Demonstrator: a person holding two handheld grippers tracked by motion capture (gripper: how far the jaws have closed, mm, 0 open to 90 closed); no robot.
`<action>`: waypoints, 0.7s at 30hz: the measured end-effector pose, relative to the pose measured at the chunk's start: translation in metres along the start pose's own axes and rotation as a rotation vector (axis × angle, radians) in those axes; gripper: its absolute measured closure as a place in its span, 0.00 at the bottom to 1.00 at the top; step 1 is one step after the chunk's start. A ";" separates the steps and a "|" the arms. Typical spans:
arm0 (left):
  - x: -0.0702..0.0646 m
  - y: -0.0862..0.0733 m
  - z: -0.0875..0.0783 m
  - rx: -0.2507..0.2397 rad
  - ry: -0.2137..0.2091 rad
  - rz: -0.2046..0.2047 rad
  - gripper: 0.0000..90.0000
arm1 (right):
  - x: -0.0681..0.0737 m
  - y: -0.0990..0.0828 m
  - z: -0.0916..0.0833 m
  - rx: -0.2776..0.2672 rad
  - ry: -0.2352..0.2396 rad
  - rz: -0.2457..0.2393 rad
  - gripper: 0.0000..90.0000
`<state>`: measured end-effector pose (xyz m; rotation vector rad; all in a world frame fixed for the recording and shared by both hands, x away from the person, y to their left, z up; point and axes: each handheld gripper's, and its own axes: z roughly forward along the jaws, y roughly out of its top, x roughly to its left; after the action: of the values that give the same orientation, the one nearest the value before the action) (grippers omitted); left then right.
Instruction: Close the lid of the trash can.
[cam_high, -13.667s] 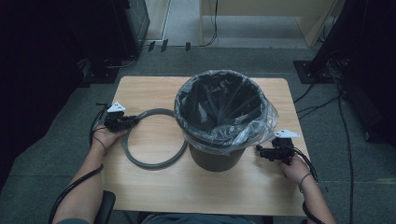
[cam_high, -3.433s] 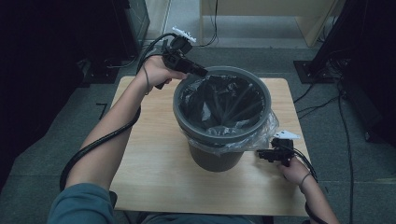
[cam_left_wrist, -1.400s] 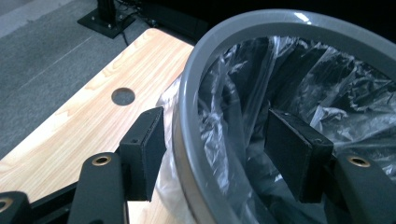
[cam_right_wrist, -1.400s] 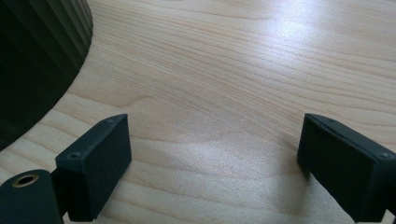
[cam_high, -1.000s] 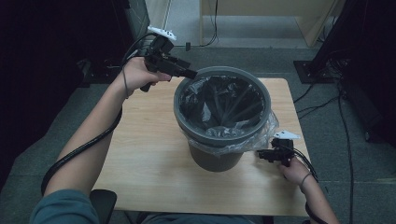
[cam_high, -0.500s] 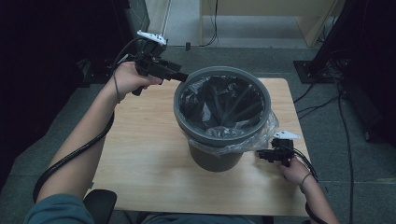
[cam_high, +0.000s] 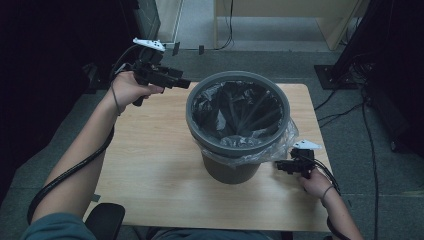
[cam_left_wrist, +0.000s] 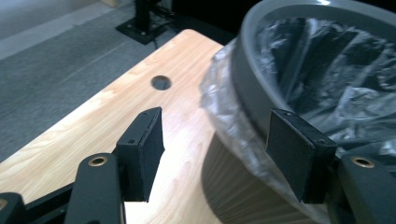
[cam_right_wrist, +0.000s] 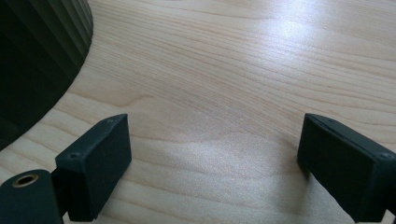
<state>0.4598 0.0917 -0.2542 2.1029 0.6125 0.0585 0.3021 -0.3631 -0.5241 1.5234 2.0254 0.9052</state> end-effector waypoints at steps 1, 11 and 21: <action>0.001 -0.002 -0.001 0.000 0.000 -0.009 0.40 | 0.000 0.000 0.000 0.000 0.000 0.000 0.11; 0.011 -0.021 -0.009 -0.022 0.043 -0.048 0.40 | 0.000 0.000 0.000 0.000 -0.001 0.000 0.11; 0.014 -0.035 -0.011 -0.010 0.084 -0.036 0.40 | 0.000 0.000 0.000 0.000 -0.001 0.002 0.11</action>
<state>0.4548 0.1225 -0.2776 2.0870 0.6987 0.1305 0.3017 -0.3628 -0.5241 1.5255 2.0237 0.9042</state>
